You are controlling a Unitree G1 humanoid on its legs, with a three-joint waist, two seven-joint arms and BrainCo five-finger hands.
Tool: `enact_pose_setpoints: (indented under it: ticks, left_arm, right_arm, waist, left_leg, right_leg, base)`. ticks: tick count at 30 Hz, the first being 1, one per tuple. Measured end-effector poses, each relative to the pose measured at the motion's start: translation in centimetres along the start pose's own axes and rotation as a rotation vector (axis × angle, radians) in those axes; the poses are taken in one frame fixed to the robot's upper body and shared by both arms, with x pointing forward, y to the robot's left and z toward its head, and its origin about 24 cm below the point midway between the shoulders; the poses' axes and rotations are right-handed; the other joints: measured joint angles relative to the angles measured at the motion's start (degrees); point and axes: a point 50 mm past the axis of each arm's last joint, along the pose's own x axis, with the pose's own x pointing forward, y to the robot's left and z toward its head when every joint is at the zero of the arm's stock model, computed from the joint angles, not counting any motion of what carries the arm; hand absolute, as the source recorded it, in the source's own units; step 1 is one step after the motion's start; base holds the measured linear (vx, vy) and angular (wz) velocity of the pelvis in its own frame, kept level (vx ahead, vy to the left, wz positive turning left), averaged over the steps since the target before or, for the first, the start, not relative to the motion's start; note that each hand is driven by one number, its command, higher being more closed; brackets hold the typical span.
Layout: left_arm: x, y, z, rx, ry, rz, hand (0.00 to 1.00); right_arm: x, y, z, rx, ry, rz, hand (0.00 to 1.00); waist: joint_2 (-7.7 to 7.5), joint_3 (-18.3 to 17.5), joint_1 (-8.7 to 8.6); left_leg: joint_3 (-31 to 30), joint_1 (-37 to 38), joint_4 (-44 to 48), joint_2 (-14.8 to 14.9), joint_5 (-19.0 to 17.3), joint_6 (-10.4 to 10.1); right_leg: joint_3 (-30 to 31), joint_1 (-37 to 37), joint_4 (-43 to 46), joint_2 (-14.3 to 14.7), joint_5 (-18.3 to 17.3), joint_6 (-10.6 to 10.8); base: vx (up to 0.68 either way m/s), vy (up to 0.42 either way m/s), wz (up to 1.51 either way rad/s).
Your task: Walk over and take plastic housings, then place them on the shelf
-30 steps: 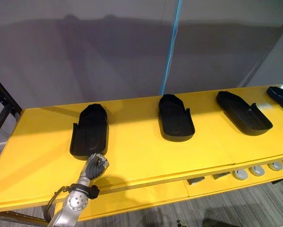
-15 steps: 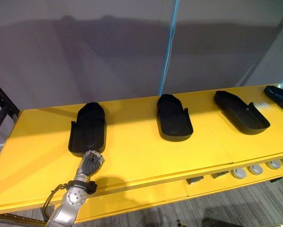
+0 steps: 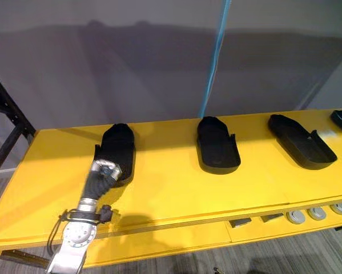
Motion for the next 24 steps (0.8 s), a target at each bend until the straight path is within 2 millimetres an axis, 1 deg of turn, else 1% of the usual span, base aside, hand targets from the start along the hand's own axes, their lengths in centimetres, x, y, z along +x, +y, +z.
enact_pose_setpoints:
  ticks: [2,3,5,6,7,8,9,11,13,14,15,16,17,18,20,21,23,24]
  left_arm:
    - [-0.2,2.9,0.4,0.053,-0.023,0.14,1.0]
    - [-0.3,3.6,0.3,0.069,-0.019,0.179,1.0]
    - [-1.0,6.6,-0.3,0.125,0.021,0.357,1.0]
    - [-1.4,7.4,-0.6,0.141,0.038,0.407,1.0]
    - [-2.3,8.7,-0.9,0.169,0.07,0.493,1.0]
    - [-2.7,9.3,-1.0,0.185,0.085,0.533,1.0]
    - [-4.3,10.5,-1.8,0.232,0.151,0.618,1.0]
    - [-5.5,11.0,-2.6,0.256,0.22,0.651,1.0]
    - [-8.2,11.2,-4.8,0.226,0.389,0.689,1.0]
    - [-8.9,11.0,-5.4,0.213,0.434,0.693,1.0]
    - [-10.1,10.7,-6.6,0.192,0.523,0.684,1.0]
    - [-11.0,10.4,-7.5,0.168,0.589,0.669,0.0]
    - [-12.3,10.0,-8.8,0.148,0.683,0.648,0.0]
    - [-12.9,9.9,-9.4,0.137,0.732,0.631,0.0]
    - [-15.5,8.8,-11.7,0.106,0.912,0.554,0.0]
    - [-16.1,8.4,-12.2,0.096,0.956,0.534,0.0]
    - [-18.6,6.8,-14.0,0.04,1.112,0.46,0.0]
    - [-19.1,6.4,-14.4,0.027,1.146,0.436,0.0]
  right_arm:
    - [0.0,0.0,-0.2,0.0,0.009,-0.001,0.0]
    - [0.0,0.0,-0.2,0.0,0.011,-0.001,0.0]
    - [0.0,0.0,-0.4,0.001,0.023,0.0,0.0]
    - [0.0,0.0,-0.5,0.0,0.025,0.0,0.0]
    - [0.0,-0.1,-0.7,0.005,0.033,-0.003,0.0]
    - [0.0,-0.1,-0.7,0.011,0.035,-0.006,0.0]
    - [-0.1,0.0,-1.0,0.025,0.045,-0.009,0.0]
    - [-0.1,0.1,-1.1,0.039,0.049,-0.013,0.0]
    - [-0.2,0.2,-1.3,0.052,0.051,-0.019,0.0]
    - [-0.2,0.2,-1.2,0.053,0.048,-0.021,0.0]
    - [-0.2,0.2,-1.1,0.055,0.04,-0.02,0.0]
    - [-0.2,0.3,-0.9,0.055,0.031,-0.02,0.0]
    - [-0.2,0.4,-0.3,0.058,0.005,-0.018,0.0]
    - [-0.2,0.4,0.1,0.06,-0.01,-0.018,0.0]
    - [-0.1,0.9,1.6,0.063,-0.076,-0.007,0.0]
    - [-0.1,0.9,2.0,0.063,-0.092,-0.005,0.0]
    - [-0.2,1.9,2.9,0.084,-0.126,0.014,0.0]
    - [-0.3,2.2,3.1,0.09,-0.134,0.021,0.0]
  waist:
    - [-0.02,0.0,0.68]
    - [-0.07,0.0,0.83]
    - [-0.14,0.1,1.58]
    - [-0.14,0.1,1.95]
    - [-0.22,0.2,2.67]
    - [-0.34,0.3,2.85]
    - [-0.59,0.4,3.52]
    - [-0.74,0.5,4.08]
    - [-0.96,0.5,5.18]
    - [-1.03,0.5,5.38]
    - [-1.22,0.6,5.78]
    - [-1.35,0.6,6.03]
    - [-1.58,0.6,6.07]
    - [-1.68,0.6,6.1]
    - [-1.94,0.6,6.05]
    - [-2.1,0.7,6.02]
    - [-2.63,0.6,6.01]
    - [-2.67,0.6,6.03]
  left_leg:
    - [-1.5,-0.1,0.0,0.0,0.3,0.1]
    - [-1.9,-0.1,0.0,-0.1,0.4,0.2]
    - [-3.7,-0.4,0.0,-0.3,0.7,0.3]
    - [-3.8,-0.4,0.0,-0.3,0.7,0.4]
    - [-4.3,-0.4,0.0,-0.3,0.8,0.4]
    - [-4.8,-0.4,-0.1,-0.3,0.8,0.5]
    - [-5.6,-0.4,-0.2,-0.4,0.9,0.6]
    - [-6.2,-0.4,-0.2,-0.4,1.0,0.6]
    - [-6.5,-0.3,-0.2,-0.3,1.1,0.5]
    - [-6.5,-0.3,-0.2,-0.3,1.0,0.5]
    - [-6.4,-0.2,-0.2,-0.3,1.0,0.5]
    - [-6.3,-0.2,-0.2,-0.2,1.0,0.5]
    - [-5.9,0.0,-0.2,-0.1,0.8,0.6]
    - [-5.6,0.1,-0.2,-0.1,0.7,0.6]
    - [-4.9,0.7,-0.2,0.0,0.5,0.4]
    - [-4.8,0.9,-0.2,0.0,0.6,0.4]
    - [-4.1,1.6,-0.2,0.2,0.6,0.1]
    - [-4.0,1.6,-0.2,0.3,0.6,0.1]
  right_leg:
    - [-1.3,0.3,1.2,-0.1,-0.8,0.1]
    - [-1.7,0.6,1.2,-0.2,-0.9,0.1]
    - [-3.2,1.1,2.1,-0.4,-1.7,0.2]
    - [-3.4,1.1,2.4,-0.4,-1.8,0.2]
    - [-3.9,1.2,2.9,-0.5,-2.2,0.2]
    - [-4.2,1.5,2.9,-0.5,-2.3,0.2]
    - [-5.2,2.2,3.1,-0.6,-2.6,0.3]
    - [-5.8,2.7,3.1,-0.6,-2.8,0.3]
    - [-6.2,2.8,3.4,-0.5,-3.2,0.1]
    - [-6.2,2.8,3.6,-0.5,-3.3,0.1]
    - [-6.3,2.9,3.7,-0.6,-3.3,0.1]
    - [-6.3,2.9,3.7,-0.5,-3.3,0.1]
    - [-6.1,2.9,3.7,-0.5,-3.3,0.2]
    - [-6.1,2.9,3.8,-0.5,-3.3,0.2]
    - [-5.8,2.9,4.0,-0.5,-3.4,0.2]
    - [-5.7,3.0,4.2,-0.5,-3.5,0.1]
    - [-5.3,3.0,4.8,-0.5,-3.9,0.1]
    - [-5.2,3.0,4.8,-0.5,-3.9,0.1]
  base:
    - [-0.04,-0.011,0.32]
    - [-0.04,-0.011,0.37]
    - [-0.05,-0.007,0.37]
    - [-0.03,0.0,0.26]
    - [-0.02,-0.001,0.18]
    - [-0.03,-0.006,0.35]
    - [-0.02,-0.006,0.33]
    - [-0.01,-0.005,0.24]
    - [0.0,-0.001,0.11]
    - [-0.01,0.003,0.03]
    - [0.0,0.0,0.0]
    - [-0.01,0.007,-0.04]
    - [0.0,0.005,-0.08]
    - [0.0,0.008,-0.16]
    - [0.01,0.008,-0.14]
    - [0.01,0.004,-0.09]
    - [0.01,0.003,-0.1]
    - [0.0,0.004,-0.09]
